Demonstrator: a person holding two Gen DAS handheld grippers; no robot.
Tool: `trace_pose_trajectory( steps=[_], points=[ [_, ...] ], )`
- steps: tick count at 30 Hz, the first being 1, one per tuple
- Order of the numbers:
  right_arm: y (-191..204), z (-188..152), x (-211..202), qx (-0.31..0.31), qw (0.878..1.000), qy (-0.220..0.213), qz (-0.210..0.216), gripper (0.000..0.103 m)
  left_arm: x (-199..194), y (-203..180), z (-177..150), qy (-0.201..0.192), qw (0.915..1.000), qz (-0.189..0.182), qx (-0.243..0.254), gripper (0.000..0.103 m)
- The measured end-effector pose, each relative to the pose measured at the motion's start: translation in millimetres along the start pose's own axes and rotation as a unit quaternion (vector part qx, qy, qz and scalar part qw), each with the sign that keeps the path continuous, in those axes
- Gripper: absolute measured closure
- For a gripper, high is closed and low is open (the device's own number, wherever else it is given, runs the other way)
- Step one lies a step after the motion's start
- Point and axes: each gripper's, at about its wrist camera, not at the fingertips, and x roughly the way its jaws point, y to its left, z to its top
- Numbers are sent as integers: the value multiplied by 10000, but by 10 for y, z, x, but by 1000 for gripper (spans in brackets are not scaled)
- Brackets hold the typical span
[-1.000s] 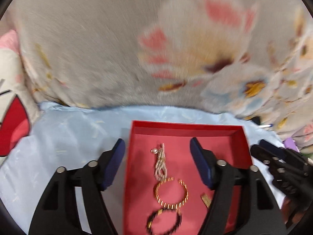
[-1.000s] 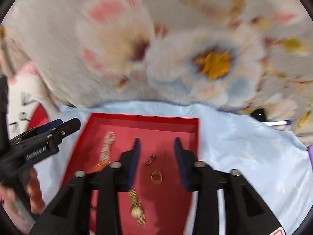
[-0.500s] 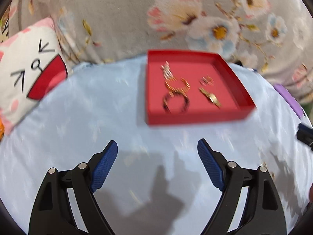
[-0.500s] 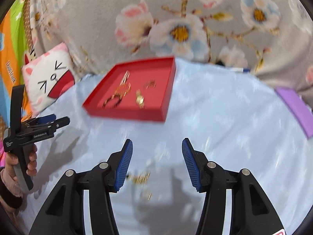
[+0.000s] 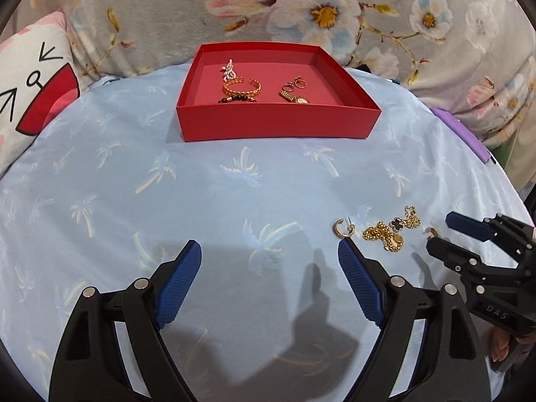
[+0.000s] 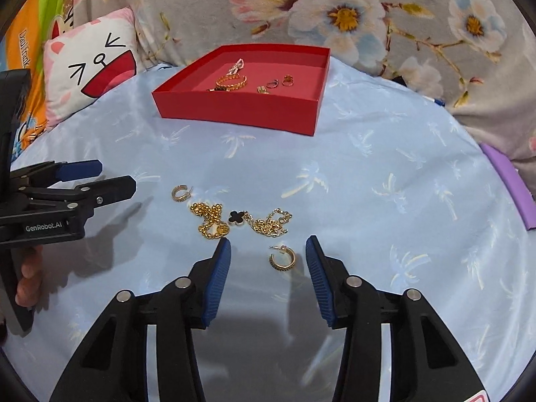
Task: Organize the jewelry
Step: 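Grasp the gold hoop earring with the right tool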
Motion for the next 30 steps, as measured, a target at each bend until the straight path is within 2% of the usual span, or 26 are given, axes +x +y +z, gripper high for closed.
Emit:
trace_pose_trajectory(
  steps=[6, 10, 16, 19, 24, 30],
  points=[
    [-114, 7, 126, 280, 9991, 272, 190, 74, 45, 40, -10, 113, 9997, -134, -148, 22],
    [-130, -2, 145, 362, 9986, 325, 230, 87, 49, 28, -9, 121, 9997, -173, -89, 22],
    [-159, 4, 132, 442, 9984, 301, 188, 88, 121, -165, -1, 273, 9990, -207, 294, 31],
    [-193, 1, 132, 503, 9980, 314, 227, 88, 216, -323, 27, 381, 9979, -270, 442, 31],
    [-200, -7, 121, 517, 9979, 305, 247, 88, 367, -535, 125, 421, 9968, -43, 682, 39],
    [-216, -12, 127, 551, 9976, 319, 283, 87, 389, -525, 147, 401, 9969, 125, 666, 50]
  ],
)
